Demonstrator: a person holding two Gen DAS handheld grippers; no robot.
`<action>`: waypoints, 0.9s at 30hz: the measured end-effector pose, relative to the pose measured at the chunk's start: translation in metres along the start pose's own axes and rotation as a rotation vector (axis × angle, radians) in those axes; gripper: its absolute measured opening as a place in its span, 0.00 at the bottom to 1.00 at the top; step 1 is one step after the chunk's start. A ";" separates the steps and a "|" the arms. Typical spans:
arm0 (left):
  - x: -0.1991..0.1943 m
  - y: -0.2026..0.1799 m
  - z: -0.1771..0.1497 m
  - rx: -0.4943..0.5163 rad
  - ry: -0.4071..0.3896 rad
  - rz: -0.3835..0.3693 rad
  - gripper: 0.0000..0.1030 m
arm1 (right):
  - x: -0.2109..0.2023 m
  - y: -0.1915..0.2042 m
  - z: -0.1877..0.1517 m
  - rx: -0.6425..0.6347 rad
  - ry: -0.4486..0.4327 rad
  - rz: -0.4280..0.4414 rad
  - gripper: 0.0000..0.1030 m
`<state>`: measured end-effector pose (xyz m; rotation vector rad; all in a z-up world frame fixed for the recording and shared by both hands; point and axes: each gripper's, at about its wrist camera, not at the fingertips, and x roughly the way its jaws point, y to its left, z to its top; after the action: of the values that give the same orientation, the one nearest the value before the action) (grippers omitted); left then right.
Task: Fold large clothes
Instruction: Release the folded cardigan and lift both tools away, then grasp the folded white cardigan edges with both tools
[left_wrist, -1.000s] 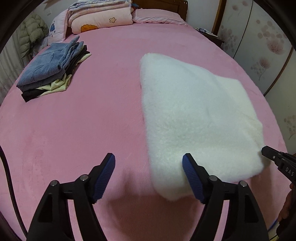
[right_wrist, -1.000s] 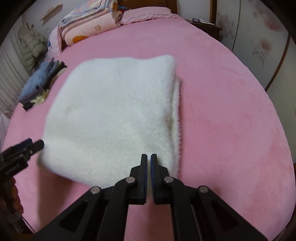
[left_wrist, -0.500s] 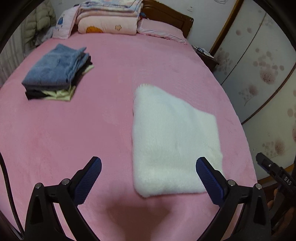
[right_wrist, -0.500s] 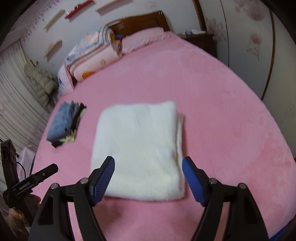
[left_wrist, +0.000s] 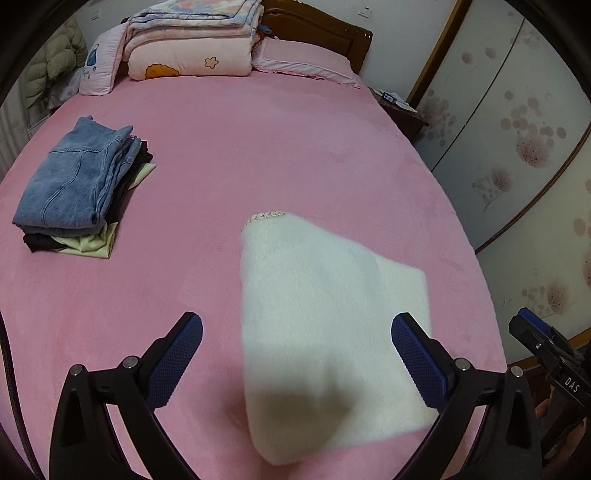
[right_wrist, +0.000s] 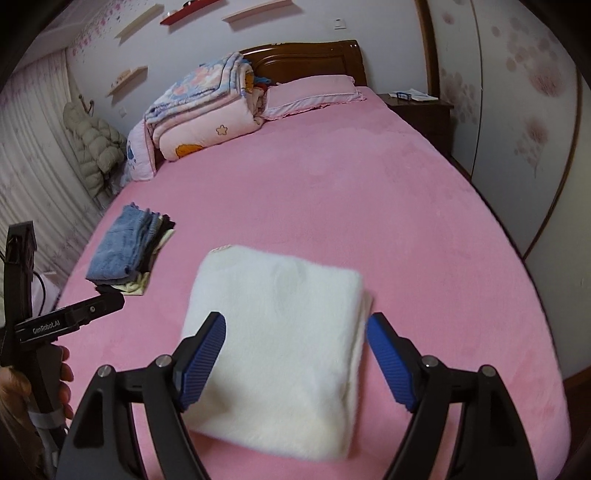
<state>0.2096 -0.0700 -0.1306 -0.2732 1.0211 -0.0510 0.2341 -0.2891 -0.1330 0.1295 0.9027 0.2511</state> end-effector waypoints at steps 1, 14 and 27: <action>0.008 0.001 0.005 -0.001 0.004 0.004 0.99 | 0.008 -0.001 0.006 -0.017 0.012 0.001 0.77; 0.151 -0.002 0.044 0.069 0.078 0.003 0.97 | 0.169 -0.021 0.043 -0.029 0.168 0.022 0.20; 0.220 0.017 0.027 -0.002 0.208 -0.017 0.96 | 0.229 -0.062 0.011 -0.007 0.293 -0.078 0.00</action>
<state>0.3462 -0.0857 -0.3054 -0.2825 1.2259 -0.0950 0.3891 -0.2873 -0.3134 0.0509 1.1951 0.2040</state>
